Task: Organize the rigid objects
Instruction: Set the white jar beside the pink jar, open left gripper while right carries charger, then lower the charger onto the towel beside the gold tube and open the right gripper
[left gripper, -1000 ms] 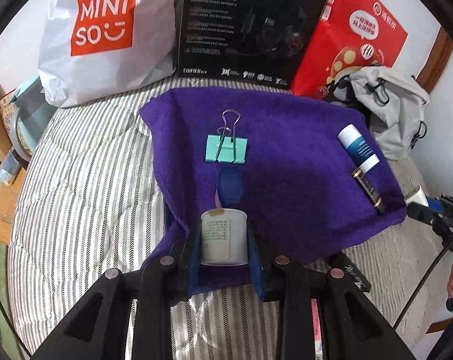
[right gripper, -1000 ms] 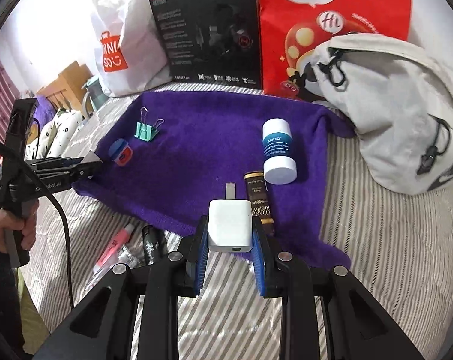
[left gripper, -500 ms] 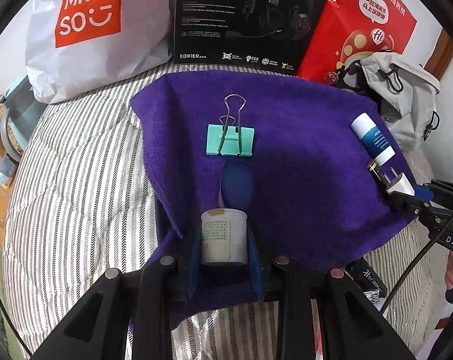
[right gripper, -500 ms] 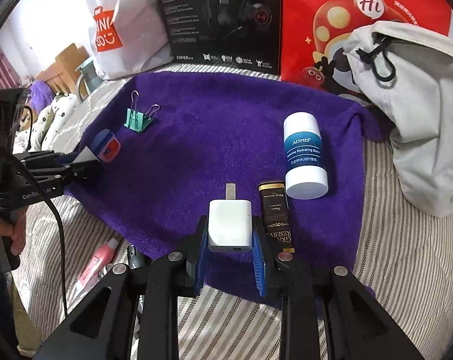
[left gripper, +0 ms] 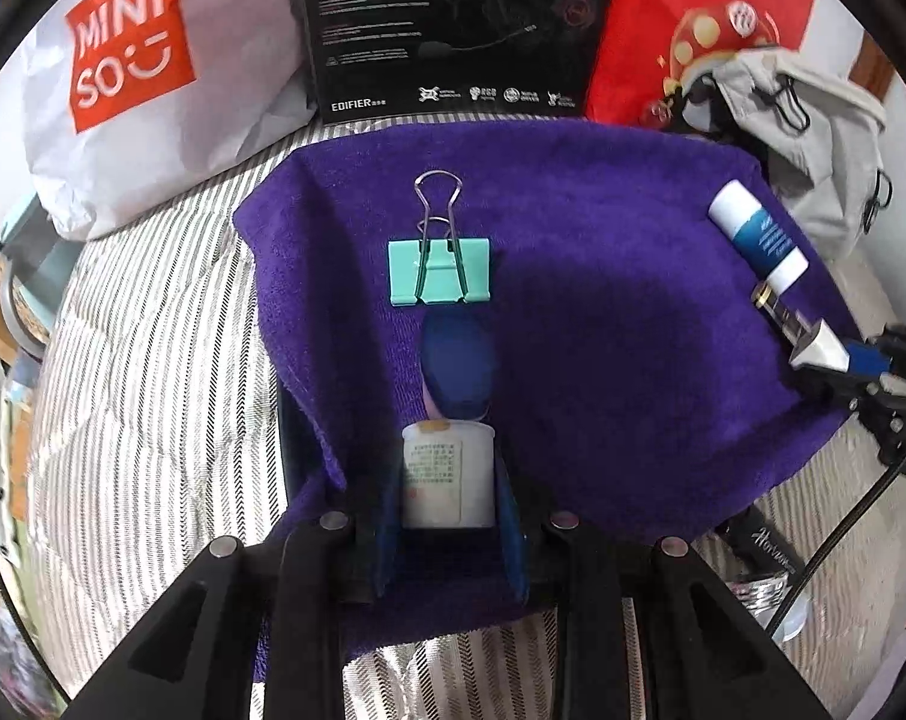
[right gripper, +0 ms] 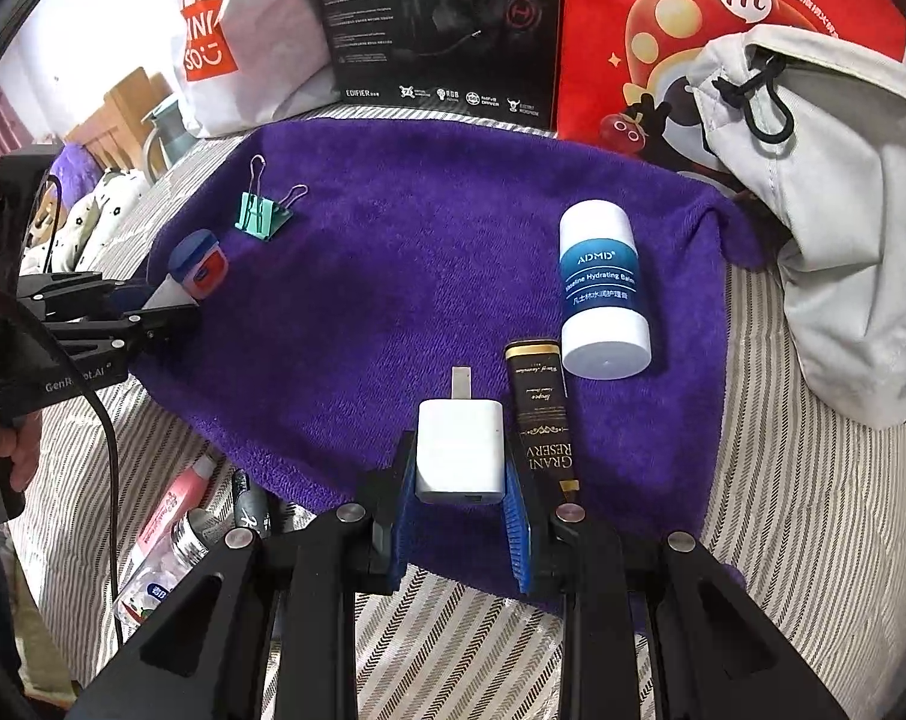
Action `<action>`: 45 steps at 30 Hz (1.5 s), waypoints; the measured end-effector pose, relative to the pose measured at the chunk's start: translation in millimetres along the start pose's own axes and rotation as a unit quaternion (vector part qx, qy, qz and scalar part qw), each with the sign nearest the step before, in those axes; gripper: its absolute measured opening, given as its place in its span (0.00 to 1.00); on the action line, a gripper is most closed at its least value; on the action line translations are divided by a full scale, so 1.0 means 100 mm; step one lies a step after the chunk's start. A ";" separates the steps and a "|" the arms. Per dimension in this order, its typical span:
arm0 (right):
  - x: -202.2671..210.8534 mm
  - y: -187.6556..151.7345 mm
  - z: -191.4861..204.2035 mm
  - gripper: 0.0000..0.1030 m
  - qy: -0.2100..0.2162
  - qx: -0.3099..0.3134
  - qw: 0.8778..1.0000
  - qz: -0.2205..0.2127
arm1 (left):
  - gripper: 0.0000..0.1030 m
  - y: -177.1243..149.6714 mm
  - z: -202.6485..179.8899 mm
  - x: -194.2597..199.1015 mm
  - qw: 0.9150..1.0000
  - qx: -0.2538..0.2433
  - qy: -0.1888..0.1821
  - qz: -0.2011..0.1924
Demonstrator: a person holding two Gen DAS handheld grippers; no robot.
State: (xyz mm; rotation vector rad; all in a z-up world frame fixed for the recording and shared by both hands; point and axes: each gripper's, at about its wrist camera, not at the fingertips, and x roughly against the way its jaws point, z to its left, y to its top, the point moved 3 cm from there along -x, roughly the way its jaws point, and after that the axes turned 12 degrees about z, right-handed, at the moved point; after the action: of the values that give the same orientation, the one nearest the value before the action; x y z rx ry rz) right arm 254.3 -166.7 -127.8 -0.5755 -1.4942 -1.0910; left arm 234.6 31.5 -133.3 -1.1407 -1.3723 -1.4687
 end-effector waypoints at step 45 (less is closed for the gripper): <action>0.18 -0.14 -0.11 0.46 -0.005 -0.026 0.999 0.018 | 0.71 -0.65 0.05 0.66 0.997 0.031 -0.055 -0.052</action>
State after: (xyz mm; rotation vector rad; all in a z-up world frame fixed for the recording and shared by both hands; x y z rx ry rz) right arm 243.3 -186.3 -116.1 -0.6427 -1.4620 -1.1021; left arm 154.8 43.8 -86.7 -1.1413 -1.5627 -1.4437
